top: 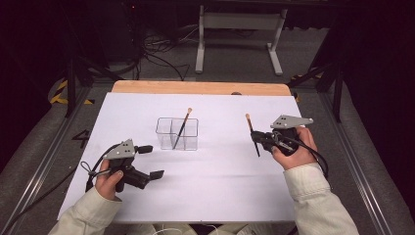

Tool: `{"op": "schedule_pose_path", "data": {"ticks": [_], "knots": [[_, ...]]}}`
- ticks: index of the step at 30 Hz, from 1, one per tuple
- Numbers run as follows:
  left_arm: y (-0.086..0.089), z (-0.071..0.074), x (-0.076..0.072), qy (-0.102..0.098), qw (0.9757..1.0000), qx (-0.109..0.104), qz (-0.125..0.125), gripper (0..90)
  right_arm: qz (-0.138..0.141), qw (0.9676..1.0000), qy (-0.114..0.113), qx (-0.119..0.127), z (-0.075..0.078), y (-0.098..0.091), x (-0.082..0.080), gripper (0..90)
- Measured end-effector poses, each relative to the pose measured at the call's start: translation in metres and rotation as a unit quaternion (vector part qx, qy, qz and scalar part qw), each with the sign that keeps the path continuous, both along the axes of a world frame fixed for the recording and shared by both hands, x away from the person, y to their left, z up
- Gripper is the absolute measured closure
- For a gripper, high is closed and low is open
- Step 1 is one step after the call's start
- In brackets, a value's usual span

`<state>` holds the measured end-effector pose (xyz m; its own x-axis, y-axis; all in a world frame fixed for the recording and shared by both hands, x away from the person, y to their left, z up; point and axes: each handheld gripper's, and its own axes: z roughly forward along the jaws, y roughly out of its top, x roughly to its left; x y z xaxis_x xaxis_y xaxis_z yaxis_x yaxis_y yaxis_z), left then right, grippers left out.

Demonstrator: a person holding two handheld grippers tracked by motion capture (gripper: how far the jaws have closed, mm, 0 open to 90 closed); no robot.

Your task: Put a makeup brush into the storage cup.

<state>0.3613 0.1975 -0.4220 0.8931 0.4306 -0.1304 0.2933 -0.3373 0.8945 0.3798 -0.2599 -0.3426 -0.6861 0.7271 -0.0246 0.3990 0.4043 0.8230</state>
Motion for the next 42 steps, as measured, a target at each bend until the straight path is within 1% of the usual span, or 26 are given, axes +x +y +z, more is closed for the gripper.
{"op": "schedule_pose_path", "data": {"ticks": [3, 4, 5, 9, 15, 16, 19, 20, 21, 22, 23, 26, 27, 28, 30, 31, 32, 33, 38, 41, 42], "knots": [[0.0, 0.0, 0.0, -0.001, 1.0, 0.006, 0.003, 1.7, 0.01, 0.9999, -0.009, 0.01, 0.001, 0.0, -0.001, 84.2], [0.0, 0.0, 0.0, -0.001, 1.0, 0.006, 0.003, 1.8, 0.01, 0.9999, -0.009, 0.01, 0.001, 0.0, -0.001, 84.2], [0.001, -0.001, 0.001, -0.001, 1.0, 0.007, 0.004, 1.8, 0.017, 0.9996, -0.014, 0.016, 0.001, 0.0, -0.001, 84.2], [0.001, -0.001, 0.001, 0.001, 1.0, 0.001, 0.005, 1.7, 0.029, 0.999, -0.025, 0.022, 0.001, 0.002, -0.002, 84.2], [0.003, -0.002, -0.001, -0.004, 1.0, -0.002, 0.005, 1.7, 0.058, 0.9963, -0.047, 0.043, 0.004, 0.013, -0.003, 84.2], [0.004, -0.001, -0.002, -0.004, 1.0, -0.004, 0.006, 1.7, 0.058, 0.9963, -0.047, 0.043, 0.004, 0.013, -0.003, 84.2], [0.006, -0.001, -0.004, -0.008, 0.9999, -0.004, 0.009, 1.6, 0.068, 0.9952, -0.052, 0.047, 0.007, 0.021, -0.001, 84.2], [0.008, -0.001, -0.006, -0.011, 0.9999, -0.004, 0.01, 1.6, 0.075, 0.9942, -0.055, 0.053, 0.009, 0.026, 0.001, 84.2], [0.008, -0.001, -0.006, -0.011, 0.9999, -0.004, 0.01, 1.6, 0.075, 0.9942, -0.055, 0.053, 0.009, 0.026, 0.001, 84.2], [0.009, -0.002, -0.007, -0.009, 0.9999, -0.005, 0.012, 1.6, 0.083, 0.9931, -0.056, 0.06, 0.01, 0.032, 0.004, 84.2], [0.01, -0.003, -0.008, -0.007, 0.9998, -0.005, 0.015, 1.6, 0.083, 0.9931, -0.056, 0.06, 0.01, 0.032, 0.004, 84.2], [0.014, -0.003, -0.01, -0.008, 0.9997, -0.008, 0.022, 1.6, 0.093, 0.9916, -0.058, 0.068, 0.011, 0.04, 0.009, 84.1], [0.016, -0.003, -0.01, -0.009, 0.9997, -0.009, 0.023, 1.6, 0.099, 0.9905, -0.061, 0.073, 0.012, 0.046, 0.012, 84.2], [0.017, -0.003, -0.011, -0.009, 0.9996, -0.008, 0.026, 1.6, 0.099, 0.9905, -0.061, 0.073, 0.012, 0.046, 0.012, 84.2], [0.019, -0.004, -0.012, -0.009, 0.9996, -0.006, 0.027, 1.6, 0.107, 0.9894, -0.065, 0.074, 0.013, 0.053, 0.014, 84.1], [0.02, -0.004, -0.013, -0.01, 0.9995, -0.007, 0.028, 1.6, 0.11, 0.9889, -0.065, 0.075, 0.014, 0.056, 0.015, 84.1], [0.021, -0.005, -0.014, -0.007, 0.9995, -0.009, 0.03, 1.6, 0.113, 0.9883, -0.068, 0.076, 0.015, 0.06, 0.017, 84.2], [0.021, -0.005, -0.014, -0.007, 0.9995, -0.009, 0.03, 1.6, 0.113, 0.9883, -0.068, 0.076, 0.015, 0.06, 0.017, 84.2], [0.022, -0.005, -0.015, -0.009, 0.9994, -0.008, 0.031, 1.6, 0.123, 0.9852, -0.072, 0.094, 0.017, 0.072, 0.022, 84.1], [0.022, -0.005, -0.014, -0.01, 0.9994, -0.007, 0.031, 1.6, 0.127, 0.984, -0.073, 0.102, 0.017, 0.076, 0.025, 84.1], [0.021, -0.005, -0.014, -0.005, 0.9994, -0.008, 0.032, 1.6, 0.129, 0.9835, -0.073, 0.104, 0.018, 0.078, 0.025, 84.1]]}}
